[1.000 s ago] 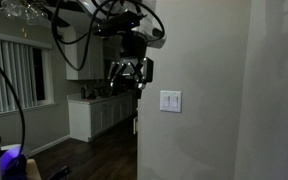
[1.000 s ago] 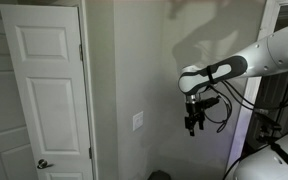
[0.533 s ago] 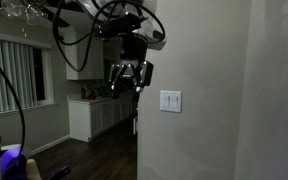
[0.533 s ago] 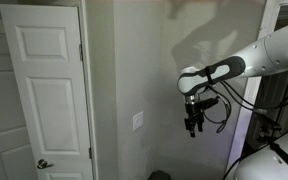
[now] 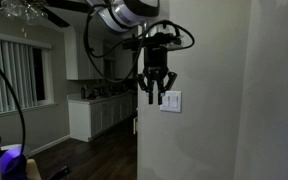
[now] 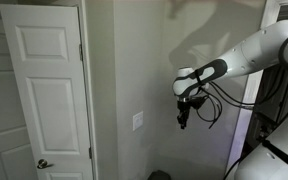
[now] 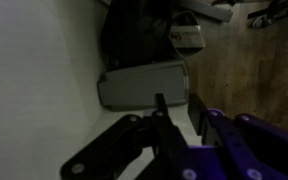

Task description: Flip the right light switch on the wall

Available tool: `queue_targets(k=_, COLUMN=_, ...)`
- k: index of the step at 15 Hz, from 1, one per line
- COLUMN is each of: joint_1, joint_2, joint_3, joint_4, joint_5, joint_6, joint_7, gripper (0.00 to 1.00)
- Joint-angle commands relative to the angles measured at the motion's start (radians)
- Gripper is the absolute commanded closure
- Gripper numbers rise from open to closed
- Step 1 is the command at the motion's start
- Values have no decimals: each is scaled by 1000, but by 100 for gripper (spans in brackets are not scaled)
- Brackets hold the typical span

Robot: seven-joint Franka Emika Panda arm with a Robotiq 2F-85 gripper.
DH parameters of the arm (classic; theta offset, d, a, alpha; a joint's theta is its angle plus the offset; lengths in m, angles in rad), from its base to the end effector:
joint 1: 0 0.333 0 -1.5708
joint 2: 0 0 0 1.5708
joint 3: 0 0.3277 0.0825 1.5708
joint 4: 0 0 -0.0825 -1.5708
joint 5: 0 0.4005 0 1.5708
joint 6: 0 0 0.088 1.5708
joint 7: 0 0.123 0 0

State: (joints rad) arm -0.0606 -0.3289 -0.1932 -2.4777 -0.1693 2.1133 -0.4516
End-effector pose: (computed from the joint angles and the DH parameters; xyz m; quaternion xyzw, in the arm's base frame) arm 0.4209 -0.1188 0.3915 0.9878 0.1491 -0.0318 0.0316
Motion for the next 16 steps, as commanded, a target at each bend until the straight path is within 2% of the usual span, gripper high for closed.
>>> queue_targets(k=1, joint_1=30, joint_2=117, joint_3=-29, joint_4=53, joint_5=79, joint_6=165, joint_7=-147, gripper=98)
queue_targets(k=9, joint_1=68, joint_2=291, joint_3=9, joint_4=149, joint_5=417, joint_6=408, joint_7=-438, gripper=100)
queue_targets(k=13, joint_1=53, joint_2=393, joint_3=64, joint_4=232, joint_5=603, joint_6=442, joint_7=-540, gripper=100)
queue_targets(k=16, joint_1=23, joint_2=462, joint_3=106, joint_4=297, joint_5=666, joint_6=427, joint_7=-575, gripper=100)
